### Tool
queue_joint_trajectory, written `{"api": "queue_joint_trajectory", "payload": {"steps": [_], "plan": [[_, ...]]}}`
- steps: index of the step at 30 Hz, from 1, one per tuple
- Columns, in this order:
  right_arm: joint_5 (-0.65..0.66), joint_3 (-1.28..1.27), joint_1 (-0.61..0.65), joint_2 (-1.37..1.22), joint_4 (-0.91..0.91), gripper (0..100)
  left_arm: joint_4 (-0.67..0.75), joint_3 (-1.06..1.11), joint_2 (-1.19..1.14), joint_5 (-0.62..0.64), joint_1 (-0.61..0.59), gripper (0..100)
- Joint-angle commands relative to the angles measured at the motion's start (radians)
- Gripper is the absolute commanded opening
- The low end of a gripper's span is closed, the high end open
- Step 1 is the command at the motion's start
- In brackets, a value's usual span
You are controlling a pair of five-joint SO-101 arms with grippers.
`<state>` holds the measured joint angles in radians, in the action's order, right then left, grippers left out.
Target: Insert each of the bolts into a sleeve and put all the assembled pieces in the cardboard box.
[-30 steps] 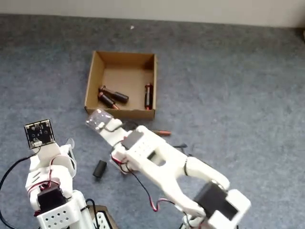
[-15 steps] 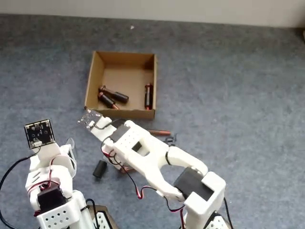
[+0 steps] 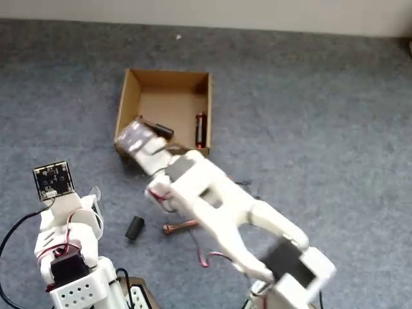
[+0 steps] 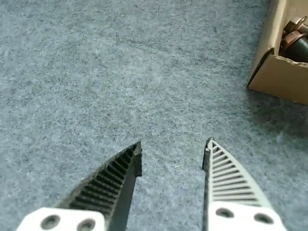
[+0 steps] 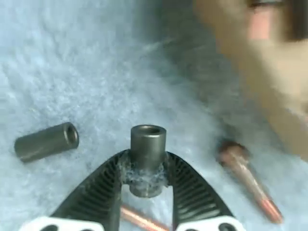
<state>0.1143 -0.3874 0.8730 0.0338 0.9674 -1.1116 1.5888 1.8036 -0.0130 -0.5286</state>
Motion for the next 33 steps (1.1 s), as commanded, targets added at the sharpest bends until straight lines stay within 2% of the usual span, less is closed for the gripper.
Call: {"api": "queue_joint_trajectory", "payload": {"steps": [1, 8, 19, 26, 30, 33], "plan": [[-0.087, -0.039, -0.081, 0.251, 0.048, 0.4, 0.021, -0.022, 0.005, -0.003, 0.001, 23], [-0.212, -0.300, -0.196, 0.542, 0.048, 0.4, 0.021, -0.022, 0.005, -0.002, 0.016, 23], [-0.342, -0.622, -0.433, 0.837, 0.038, 0.4, 0.018, -0.064, 0.004, -0.002, 0.027, 23], [-0.390, -0.839, -0.545, 0.947, -0.142, 0.4, 0.014, -0.183, -0.005, -0.006, 0.068, 23], [-0.390, -0.920, -0.613, 1.004, -0.222, 0.4, 0.000, -0.257, -0.008, -0.074, 0.105, 23], [-0.390, -0.955, -0.664, 1.040, -0.257, 0.4, -0.054, -0.335, -0.074, -0.112, 0.177, 23]]}}
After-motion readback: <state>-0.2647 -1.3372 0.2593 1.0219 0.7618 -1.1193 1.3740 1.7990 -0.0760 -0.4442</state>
